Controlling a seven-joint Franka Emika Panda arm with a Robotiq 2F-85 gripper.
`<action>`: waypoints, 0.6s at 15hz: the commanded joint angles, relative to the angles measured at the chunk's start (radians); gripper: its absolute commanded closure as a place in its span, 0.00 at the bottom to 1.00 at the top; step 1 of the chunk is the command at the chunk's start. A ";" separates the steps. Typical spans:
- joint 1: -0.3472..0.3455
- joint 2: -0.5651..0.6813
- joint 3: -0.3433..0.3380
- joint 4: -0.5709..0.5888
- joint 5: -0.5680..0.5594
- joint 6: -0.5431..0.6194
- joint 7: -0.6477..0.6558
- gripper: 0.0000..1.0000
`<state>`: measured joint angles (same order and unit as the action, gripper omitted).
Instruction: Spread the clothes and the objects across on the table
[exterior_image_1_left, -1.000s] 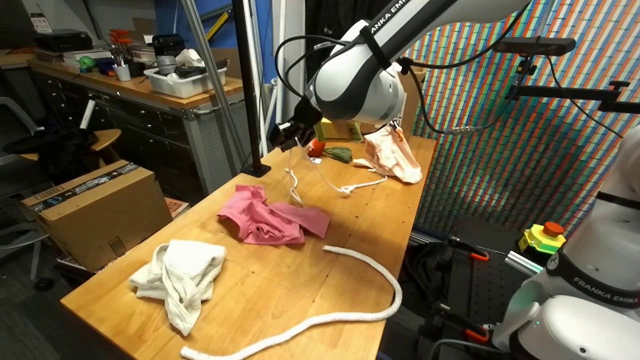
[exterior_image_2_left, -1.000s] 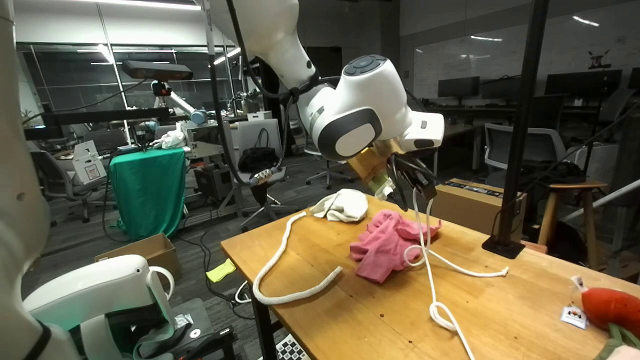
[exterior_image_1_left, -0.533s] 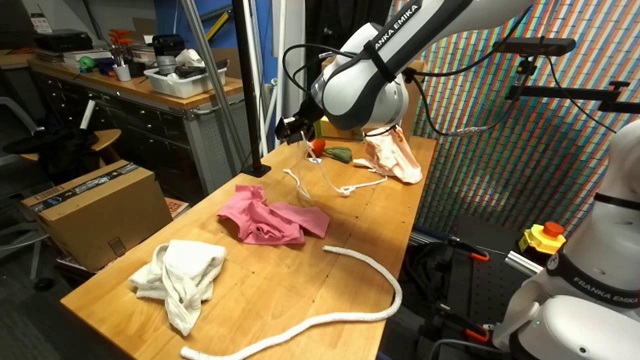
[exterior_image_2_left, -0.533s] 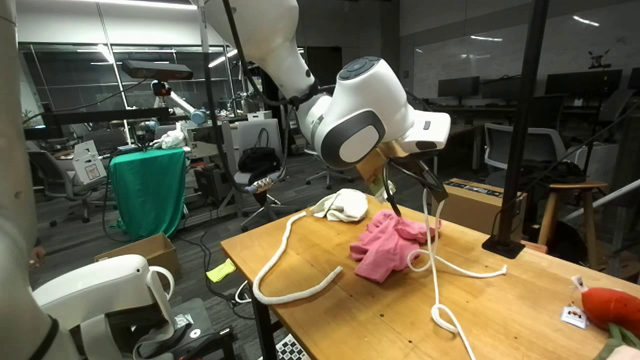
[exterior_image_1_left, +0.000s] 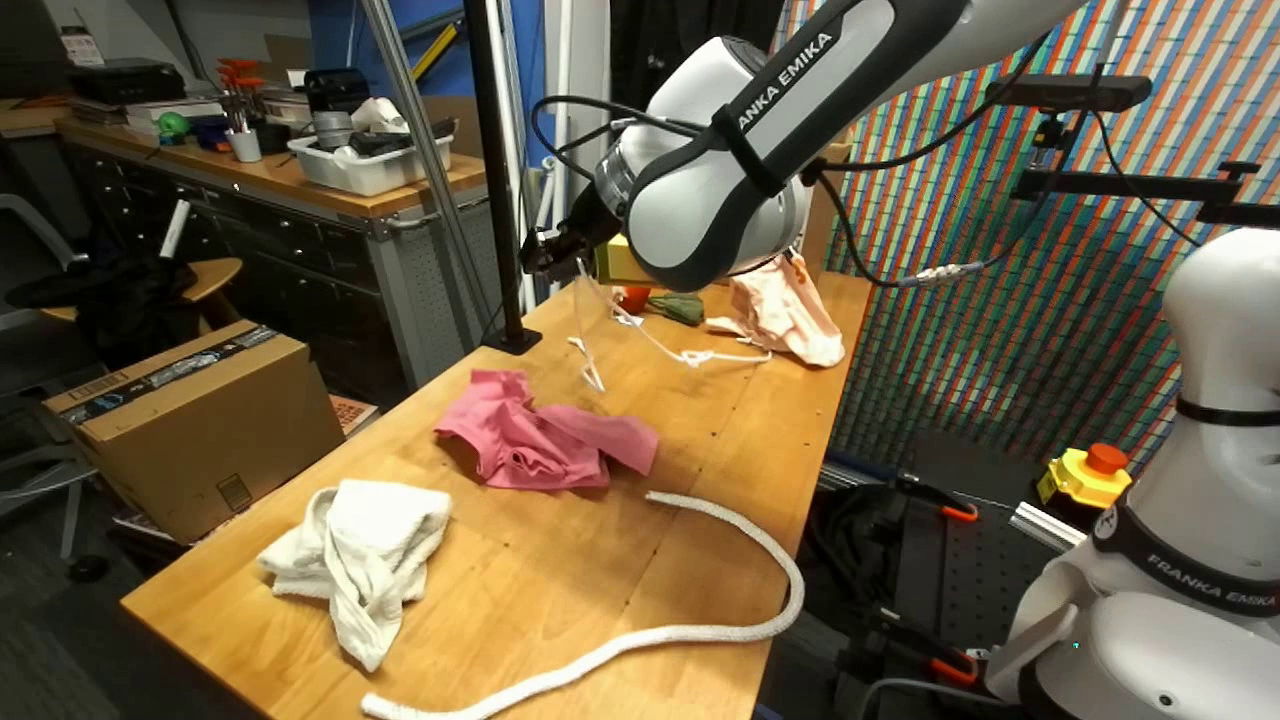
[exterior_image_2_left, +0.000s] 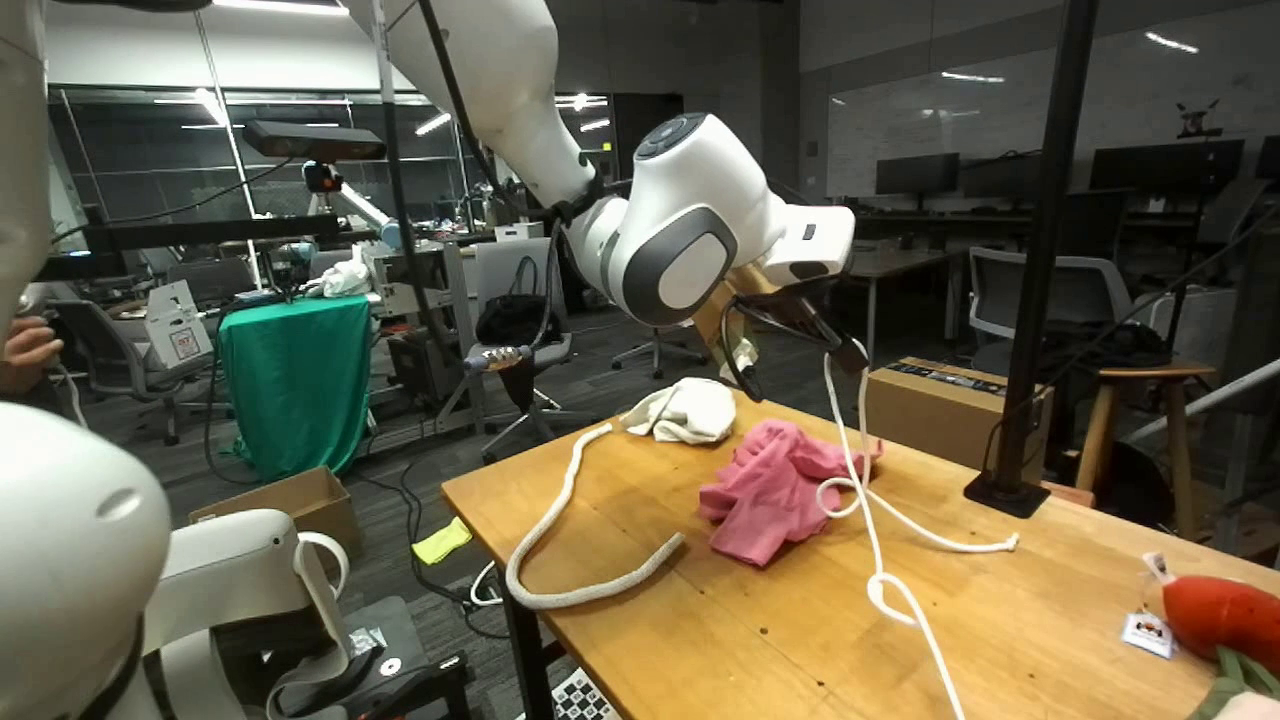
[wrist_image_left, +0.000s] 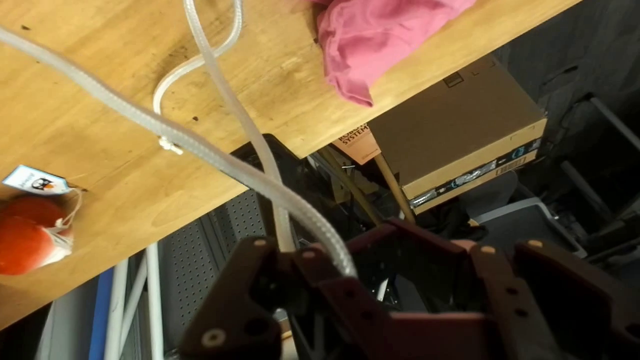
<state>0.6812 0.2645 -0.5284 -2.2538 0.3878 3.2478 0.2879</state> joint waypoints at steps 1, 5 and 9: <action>0.274 0.106 -0.245 0.088 0.022 -0.002 0.099 0.98; 0.530 0.225 -0.477 0.173 0.044 -0.084 0.216 0.98; 0.663 0.345 -0.649 0.215 0.033 -0.208 0.341 0.98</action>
<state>1.2660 0.4819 -1.0508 -2.0954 0.4111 3.1092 0.5361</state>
